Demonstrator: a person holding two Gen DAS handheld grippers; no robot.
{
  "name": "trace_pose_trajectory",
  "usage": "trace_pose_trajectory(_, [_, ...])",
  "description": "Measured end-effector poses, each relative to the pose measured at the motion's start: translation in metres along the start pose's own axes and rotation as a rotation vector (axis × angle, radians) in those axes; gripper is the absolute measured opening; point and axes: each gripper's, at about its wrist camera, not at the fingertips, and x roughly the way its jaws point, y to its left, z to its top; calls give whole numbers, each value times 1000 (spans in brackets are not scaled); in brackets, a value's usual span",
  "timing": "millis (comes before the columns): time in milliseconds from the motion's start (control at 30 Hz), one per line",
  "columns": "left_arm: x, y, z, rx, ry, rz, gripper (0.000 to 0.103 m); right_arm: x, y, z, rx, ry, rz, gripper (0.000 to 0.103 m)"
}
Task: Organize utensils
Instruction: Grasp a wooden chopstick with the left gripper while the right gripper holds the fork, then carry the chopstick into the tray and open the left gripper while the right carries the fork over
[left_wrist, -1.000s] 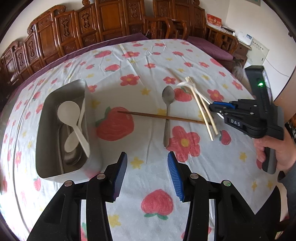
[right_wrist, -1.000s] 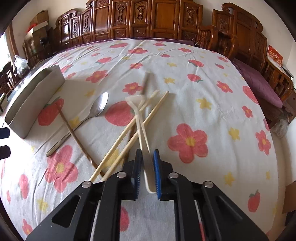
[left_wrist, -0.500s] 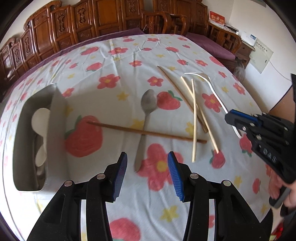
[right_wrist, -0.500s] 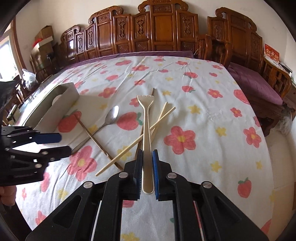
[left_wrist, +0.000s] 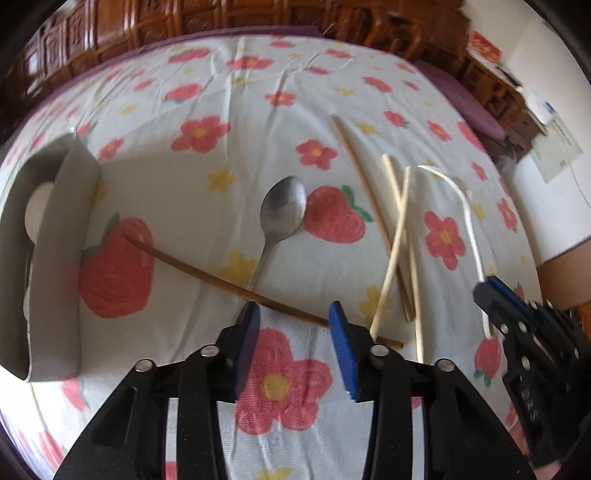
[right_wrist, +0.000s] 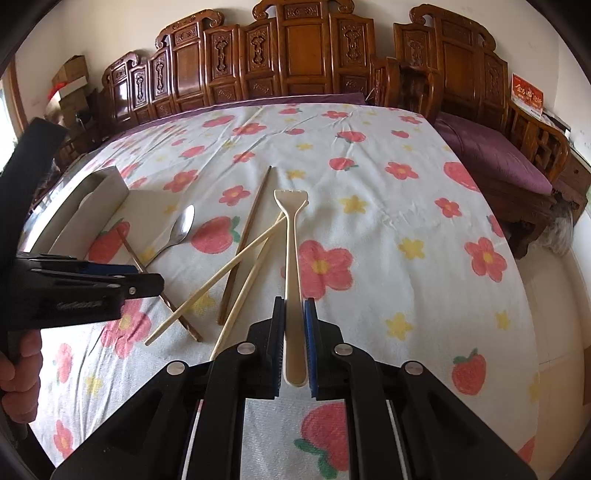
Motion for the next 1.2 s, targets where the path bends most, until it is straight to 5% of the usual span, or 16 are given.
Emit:
trace_pose_trajectory(533, [6, -17, 9, 30, 40, 148, 25, -3, -1, 3, 7, -9, 6, 12])
trace_pose_trajectory(733, [4, -20, 2, 59, 54, 156, 7, -4, 2, 4, 1, -8, 11, 12])
trace_pose_trajectory(1200, [-31, 0, -19, 110, -15, 137, 4, -5, 11, 4, -7, -11, 42, 12])
